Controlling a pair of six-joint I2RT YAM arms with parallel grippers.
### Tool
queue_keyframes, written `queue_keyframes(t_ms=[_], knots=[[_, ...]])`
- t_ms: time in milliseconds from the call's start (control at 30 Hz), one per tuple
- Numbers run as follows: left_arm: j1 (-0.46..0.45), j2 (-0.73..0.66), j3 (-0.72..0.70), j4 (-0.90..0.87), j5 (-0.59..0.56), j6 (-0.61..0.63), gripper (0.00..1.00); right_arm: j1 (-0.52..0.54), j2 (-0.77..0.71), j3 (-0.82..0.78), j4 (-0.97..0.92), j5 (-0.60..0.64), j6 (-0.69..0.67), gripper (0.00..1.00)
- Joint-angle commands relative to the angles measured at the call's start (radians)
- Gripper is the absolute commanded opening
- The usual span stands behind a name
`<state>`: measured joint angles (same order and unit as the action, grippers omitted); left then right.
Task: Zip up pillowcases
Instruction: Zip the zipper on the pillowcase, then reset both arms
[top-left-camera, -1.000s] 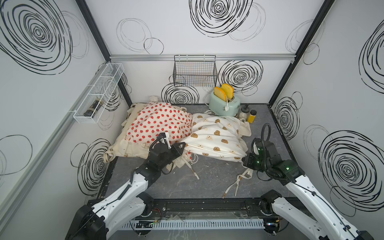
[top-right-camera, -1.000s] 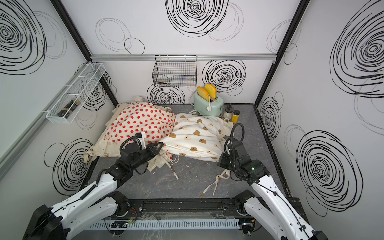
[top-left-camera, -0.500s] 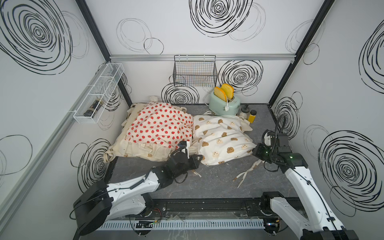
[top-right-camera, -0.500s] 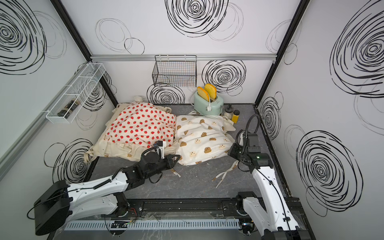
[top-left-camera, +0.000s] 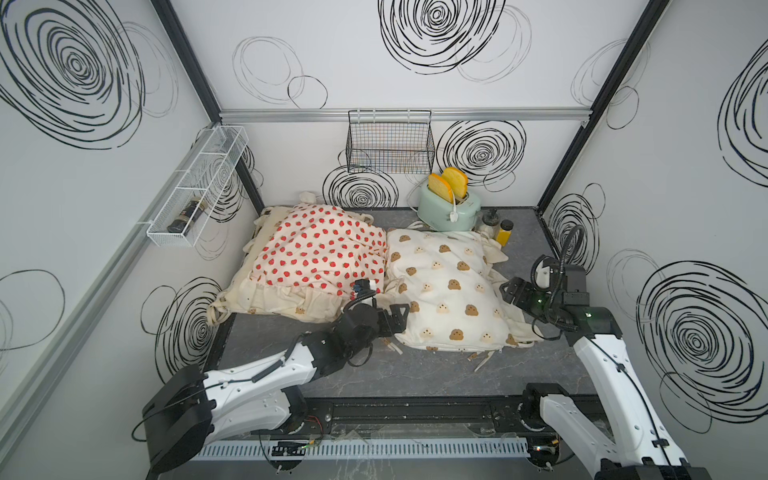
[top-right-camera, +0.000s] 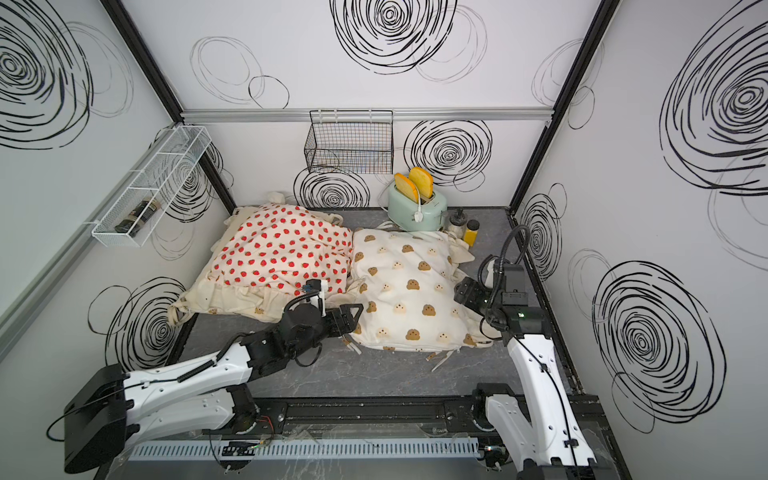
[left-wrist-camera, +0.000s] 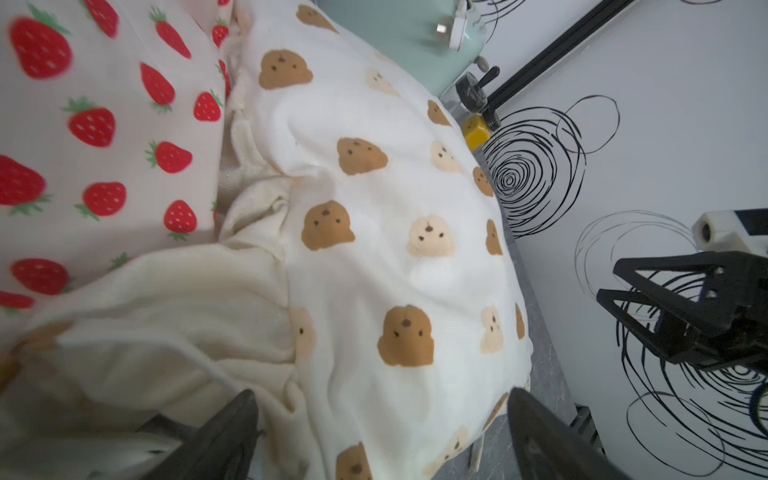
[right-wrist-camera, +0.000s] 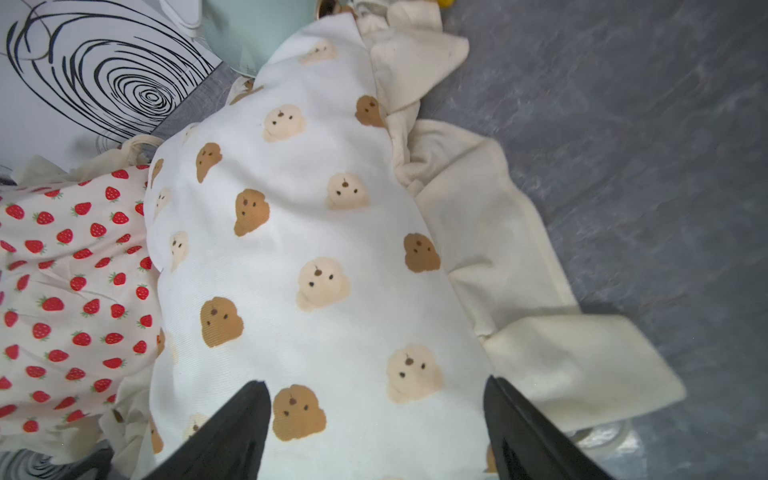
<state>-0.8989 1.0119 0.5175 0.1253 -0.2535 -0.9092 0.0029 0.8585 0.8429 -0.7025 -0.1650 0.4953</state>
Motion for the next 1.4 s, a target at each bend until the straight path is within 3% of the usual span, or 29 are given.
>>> queue_keyframes(t_ms=[0, 167, 267, 367, 467, 600, 700, 767, 900, 1000, 1067, 1100, 1200, 1300, 1367], knots=[[0.037, -0.088, 0.073, -0.156, -0.157, 0.083, 0.96, -0.008, 0.026, 0.063, 0.069, 0.081, 0.008, 0.98], [0.235, -0.183, 0.137, -0.272, -0.311, 0.260, 0.96, -0.012, 0.083, -0.079, 0.469, 0.206, 0.023, 0.97], [0.360, -0.199, 0.072, -0.149, -0.488, 0.446, 0.96, -0.014, 0.109, -0.246, 0.773, 0.365, -0.032, 0.97], [0.490, -0.180, -0.038, 0.053, -0.556, 0.617, 0.97, -0.015, 0.172, -0.438, 1.119, 0.499, -0.109, 0.97], [0.592, -0.159, -0.183, 0.335, -0.442, 0.768, 0.96, -0.015, 0.290, -0.529, 1.327, 0.518, -0.143, 0.97], [0.700, -0.100, -0.339, 0.640, -0.260, 0.851, 0.96, -0.021, 0.489, -0.521, 1.495, 0.472, -0.207, 0.97], [0.769, -0.008, -0.421, 0.871, -0.084, 0.833, 0.96, -0.017, 0.545, -0.469, 1.510, 0.389, -0.317, 0.97], [0.794, 0.082, -0.434, 0.979, -0.030, 0.822, 0.96, -0.056, 0.560, -0.515, 1.621, 0.277, -0.334, 0.97], [0.802, 0.218, -0.415, 1.121, 0.060, 0.884, 0.96, -0.052, 0.543, -0.594, 1.739, 0.176, -0.385, 0.97], [0.803, 0.287, -0.423, 1.226, 0.116, 0.927, 0.96, -0.031, 0.644, -0.650, 1.972, 0.173, -0.444, 0.97], [0.805, 0.350, -0.438, 1.324, 0.122, 0.934, 0.96, -0.018, 0.642, -0.621, 1.913, 0.180, -0.459, 0.97], [0.805, 0.389, -0.442, 1.371, 0.115, 0.931, 0.96, -0.012, 0.613, -0.584, 1.798, 0.207, -0.428, 0.97], [0.806, 0.502, -0.421, 1.450, 0.102, 0.931, 0.96, -0.006, 0.617, -0.596, 1.820, 0.210, -0.436, 0.97], [0.808, 0.463, -0.369, 1.290, 0.047, 0.903, 0.96, -0.009, 0.615, -0.585, 1.796, 0.199, -0.431, 0.98], [0.808, 0.485, -0.343, 1.284, 0.035, 0.903, 0.96, -0.010, 0.619, -0.579, 1.792, 0.194, -0.431, 0.97]])
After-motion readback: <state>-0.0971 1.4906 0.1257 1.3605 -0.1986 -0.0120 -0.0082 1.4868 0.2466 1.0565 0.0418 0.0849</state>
